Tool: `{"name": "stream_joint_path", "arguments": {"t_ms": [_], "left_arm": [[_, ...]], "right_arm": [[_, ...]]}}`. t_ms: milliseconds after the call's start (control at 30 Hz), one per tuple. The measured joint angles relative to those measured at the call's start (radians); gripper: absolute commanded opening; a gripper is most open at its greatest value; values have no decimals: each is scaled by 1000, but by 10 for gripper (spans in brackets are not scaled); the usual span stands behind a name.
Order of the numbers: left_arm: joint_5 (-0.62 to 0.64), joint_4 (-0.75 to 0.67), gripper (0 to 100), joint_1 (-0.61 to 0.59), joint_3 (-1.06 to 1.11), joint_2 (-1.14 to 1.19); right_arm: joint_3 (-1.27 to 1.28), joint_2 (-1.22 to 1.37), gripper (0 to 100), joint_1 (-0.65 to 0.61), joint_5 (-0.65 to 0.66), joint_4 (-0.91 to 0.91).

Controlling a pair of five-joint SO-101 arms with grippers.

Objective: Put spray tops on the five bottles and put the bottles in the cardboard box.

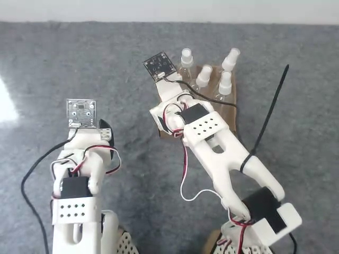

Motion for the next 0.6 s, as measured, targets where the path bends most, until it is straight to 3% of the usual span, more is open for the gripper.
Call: {"name": "stream_joint_path", "arguments": {"t_ms": [167,600], "left_arm": [[0,0,37,0,0,0],[0,0,37,0,0,0]], "right_arm": [[-44,0,303,-6,0,3],[-338,0,303,-49,0,244]]}}
